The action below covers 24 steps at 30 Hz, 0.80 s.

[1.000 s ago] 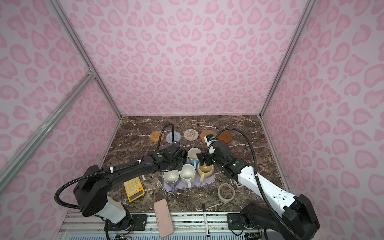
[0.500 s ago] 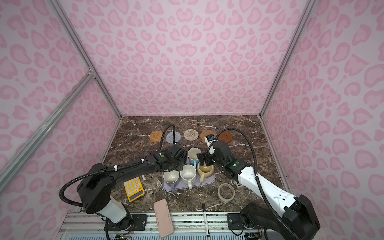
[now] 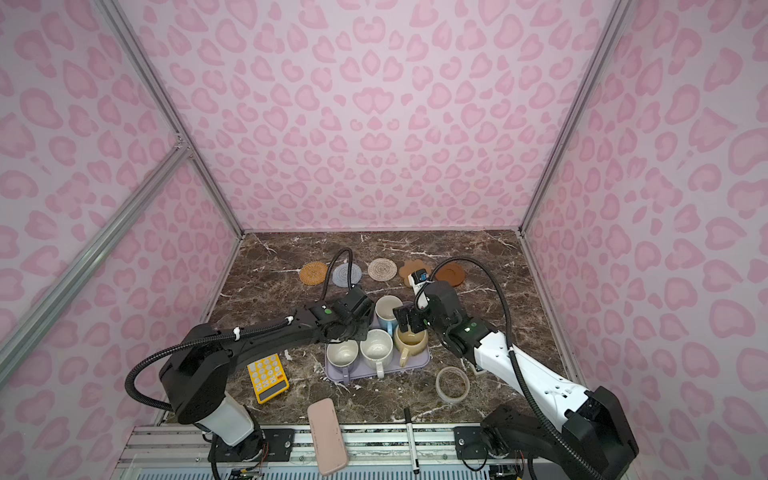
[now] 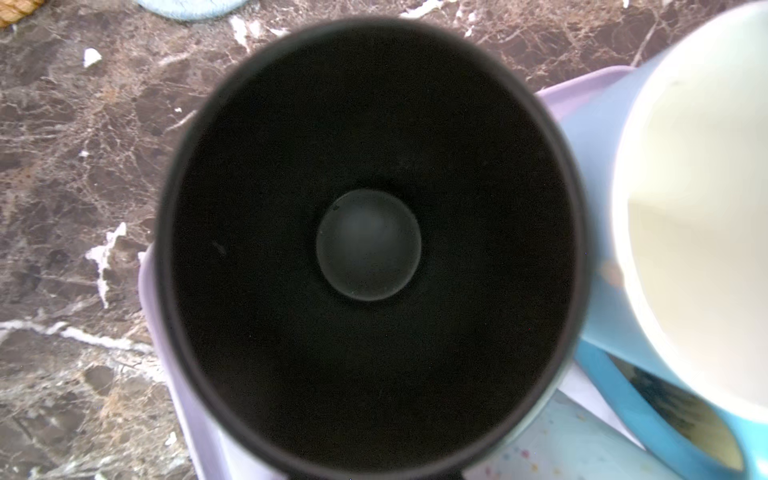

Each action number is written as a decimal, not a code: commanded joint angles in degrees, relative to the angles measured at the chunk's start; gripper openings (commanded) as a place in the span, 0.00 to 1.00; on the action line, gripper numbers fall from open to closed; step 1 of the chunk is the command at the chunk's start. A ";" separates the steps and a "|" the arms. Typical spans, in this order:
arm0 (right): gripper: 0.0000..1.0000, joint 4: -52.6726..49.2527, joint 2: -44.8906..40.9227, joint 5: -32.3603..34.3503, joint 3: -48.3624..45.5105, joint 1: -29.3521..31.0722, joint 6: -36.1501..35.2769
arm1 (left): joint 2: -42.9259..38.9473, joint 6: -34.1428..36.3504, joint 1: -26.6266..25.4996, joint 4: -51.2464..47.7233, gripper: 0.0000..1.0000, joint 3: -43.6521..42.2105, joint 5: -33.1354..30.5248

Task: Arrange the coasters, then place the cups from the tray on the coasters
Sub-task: 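Close left gripper on the black mug and lift it off the tray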

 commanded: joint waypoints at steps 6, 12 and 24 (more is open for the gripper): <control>0.99 2.37 1.07 -1.76 0.65 0.08 0.78 | 0.04 -0.13 -0.05 -0.42 0.08 0.69 -1.84; 0.99 4.23 -0.48 -3.26 0.03 0.42 0.89 | -2.40 -0.61 -0.37 -0.62 0.02 -0.05 -3.90; 0.99 7.50 -1.30 -4.51 -0.39 1.52 1.04 | -7.20 -1.23 -0.38 -1.19 0.02 -1.06 -6.21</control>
